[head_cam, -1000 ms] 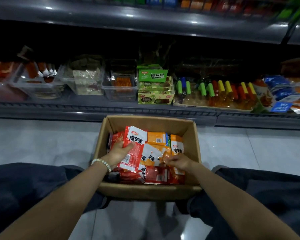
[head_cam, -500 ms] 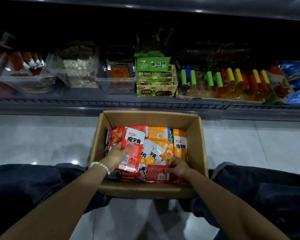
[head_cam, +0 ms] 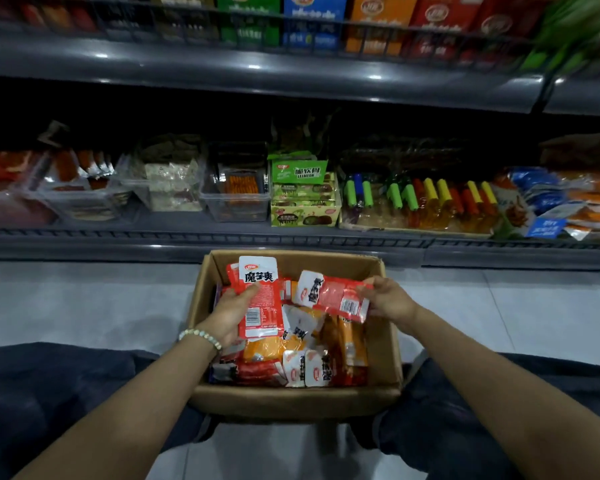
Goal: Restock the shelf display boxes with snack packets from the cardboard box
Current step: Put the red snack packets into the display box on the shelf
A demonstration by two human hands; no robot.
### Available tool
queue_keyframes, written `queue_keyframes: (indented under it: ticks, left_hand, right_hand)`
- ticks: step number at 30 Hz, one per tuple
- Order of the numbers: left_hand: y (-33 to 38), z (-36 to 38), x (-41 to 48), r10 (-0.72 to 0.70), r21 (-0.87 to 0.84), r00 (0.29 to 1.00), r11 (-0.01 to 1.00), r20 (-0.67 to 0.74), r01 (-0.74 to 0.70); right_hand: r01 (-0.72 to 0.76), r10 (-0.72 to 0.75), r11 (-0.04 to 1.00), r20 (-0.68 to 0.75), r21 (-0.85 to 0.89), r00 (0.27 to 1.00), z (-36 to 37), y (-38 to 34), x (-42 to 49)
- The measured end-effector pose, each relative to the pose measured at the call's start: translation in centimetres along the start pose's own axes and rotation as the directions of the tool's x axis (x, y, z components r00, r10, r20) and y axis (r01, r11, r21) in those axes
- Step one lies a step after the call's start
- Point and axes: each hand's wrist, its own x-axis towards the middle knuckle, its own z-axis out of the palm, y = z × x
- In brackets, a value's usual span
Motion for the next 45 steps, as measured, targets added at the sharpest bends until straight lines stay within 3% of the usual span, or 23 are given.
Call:
queue_keyframes:
  ticks: [4, 7, 11, 15, 20, 24, 28, 32, 36, 40, 45]
  left_hand:
    - [1.6, 2.2, -1.7, 0.096, -0.084, 0.995, 0.992, -0.018, -0.097]
    - [2.9, 4.2, -3.2, 0.18, -0.172, 0.984, 0.969, -0.003, -0.178]
    - [4.5, 6.3, -5.5, 0.236, -0.175, 0.972, 0.957, 0.005, -0.232]
    - [5.2, 6.7, -7.1, 0.334, -0.121, 0.943, 0.936, 0.01, -0.33]
    - [5.9, 7.0, -7.9, 0.322, 0.002, 0.944, 0.946, 0.075, -0.324]
    - [6.6, 6.8, -7.9, 0.302, -0.037, 0.952, 0.953, 0.054, -0.3]
    - [7.3, 5.8, -8.0, 0.322, -0.058, 0.943, 0.943, -0.088, -0.328]
    - [7.7, 4.6, -7.9, 0.291, -0.257, 0.94, 0.908, -0.179, -0.33]
    - [7.8, 5.4, -8.9, 0.327, -0.328, 0.94, 0.882, -0.091, -0.339]
    - [7.3, 6.4, -9.0, 0.291, -0.393, 0.956, 0.883, 0.031, -0.256]
    - [7.4, 6.7, -8.8, 0.318, -0.272, 0.941, 0.921, 0.114, -0.278]
  right_hand:
    - [0.148, -0.136, 0.957, -0.064, 0.249, 0.989, 0.0, -5.8, -3.7]
    - [0.161, -0.185, 0.9, 0.021, 0.404, 0.982, 1.2, -7.7, -6.7]
    - [0.2, -0.206, 0.953, 0.005, 0.227, 0.978, 3.6, -7.0, -8.5]
    - [0.258, -0.257, 0.952, -0.026, 0.166, 0.966, 4.9, -7.3, -8.8]
    - [0.071, -0.155, 0.949, 0.257, 0.307, 0.954, 5.1, -7.8, -8.8]
    - [0.058, -0.147, 0.89, 0.163, 0.453, 0.976, 5.0, -7.5, -8.2]
    - [0.068, -0.086, 0.874, 0.015, 0.481, 0.996, 3.6, -8.0, -7.6]
    - [0.032, -0.048, 0.853, 0.017, 0.521, 0.999, 3.3, -8.4, -7.4]
    - [-0.018, -0.013, 0.855, 0.056, 0.518, 0.998, 4.2, -8.3, -7.3]
    - [0.009, -0.03, 0.84, 0.029, 0.543, 0.999, 4.3, -8.4, -7.1]
    - [0.063, -0.054, 0.828, -0.032, 0.557, 0.998, 3.3, -8.7, -6.8]
